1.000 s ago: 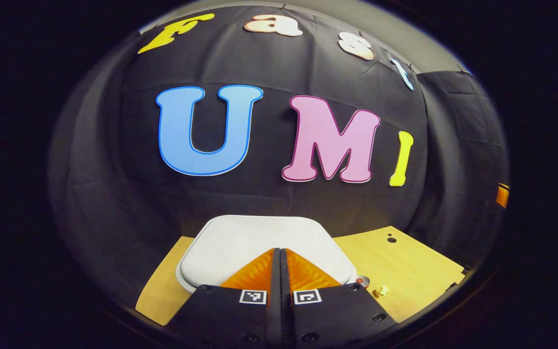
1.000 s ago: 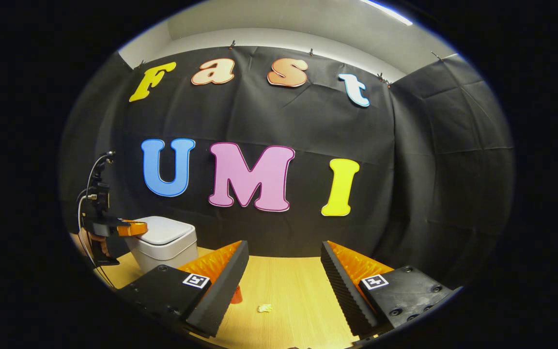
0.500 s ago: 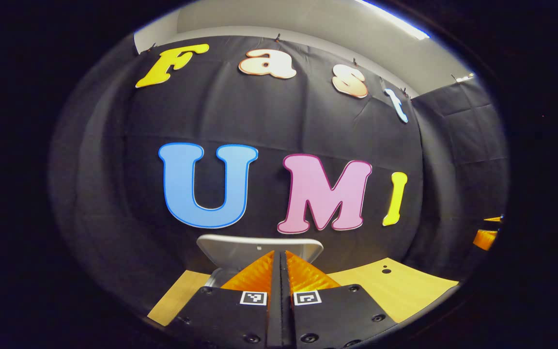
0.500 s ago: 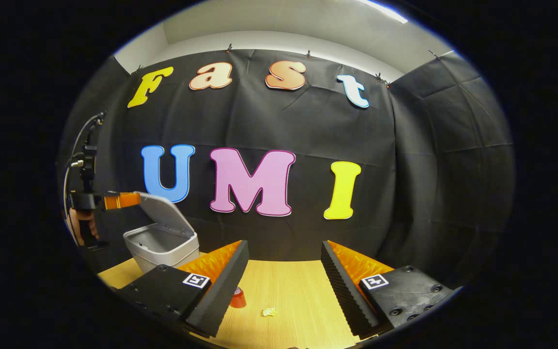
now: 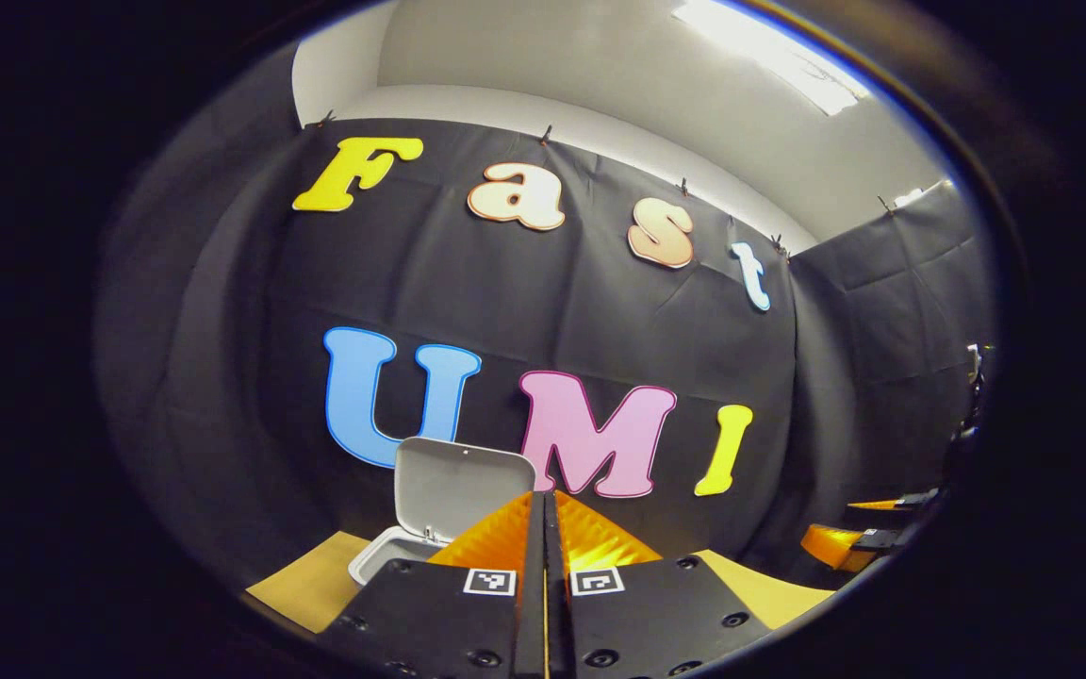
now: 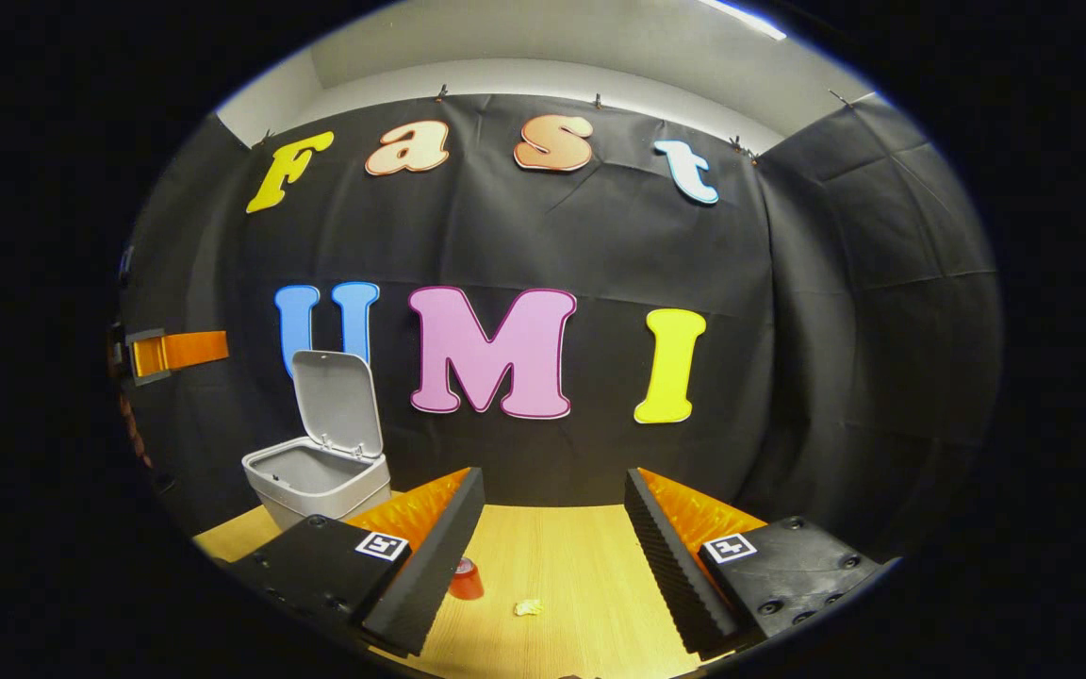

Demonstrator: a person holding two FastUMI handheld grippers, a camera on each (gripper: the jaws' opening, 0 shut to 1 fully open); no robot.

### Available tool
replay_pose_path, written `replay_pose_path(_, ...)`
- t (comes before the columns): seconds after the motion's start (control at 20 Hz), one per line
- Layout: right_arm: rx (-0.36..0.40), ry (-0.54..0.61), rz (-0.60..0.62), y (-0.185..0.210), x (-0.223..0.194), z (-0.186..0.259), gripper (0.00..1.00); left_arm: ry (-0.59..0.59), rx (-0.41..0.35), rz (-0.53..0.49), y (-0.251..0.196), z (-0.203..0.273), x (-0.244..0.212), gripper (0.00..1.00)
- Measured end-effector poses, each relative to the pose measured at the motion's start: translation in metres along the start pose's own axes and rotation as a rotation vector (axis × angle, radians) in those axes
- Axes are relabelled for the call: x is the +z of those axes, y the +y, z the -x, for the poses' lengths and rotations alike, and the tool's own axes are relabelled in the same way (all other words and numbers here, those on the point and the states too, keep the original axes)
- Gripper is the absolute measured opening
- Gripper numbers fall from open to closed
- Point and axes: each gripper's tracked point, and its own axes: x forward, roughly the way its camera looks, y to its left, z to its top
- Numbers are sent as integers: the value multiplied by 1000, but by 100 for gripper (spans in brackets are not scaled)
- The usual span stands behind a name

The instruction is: Press the lid of the desktop garbage bin to open it, pick up the crumpled paper on the desktop and throw it into the bin, then pick up the pop can on the desktop and drop it into the bin, and finally close the garbage bin lid.

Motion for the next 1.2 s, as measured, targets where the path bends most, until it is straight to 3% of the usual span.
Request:
replay_pose_path(0.35,23,22,14,2,-12,-6,97,79,33,-19,1,29,-34,18)
replay_pose_path(0.4,22,27,20,2,-15,-8,97,96,36,-23,-1,31,-40,35)
replay_pose_path(0.45,21,30,26,1,-17,-10,97,109,39,-26,0,30,-42,38)
replay_pose_path(0.5,20,31,28,0,-19,-12,97,122,38,-27,-3,31,-45,64)
replay_pose_path(0.6,24,36,28,2,-23,-18,97,139,45,-36,-5,33,-52,94)
replay_pose_path(0.75,51,81,42,8,-46,-32,97,139,44,-64,-11,37,-52,95)
replay_pose_path(0.9,95,221,123,14,-99,-54,98,134,34,-90,-17,40,-50,95)
replay_pose_path(1.2,180,494,107,28,-191,-86,98,167,69,-99,-14,50,-57,95)
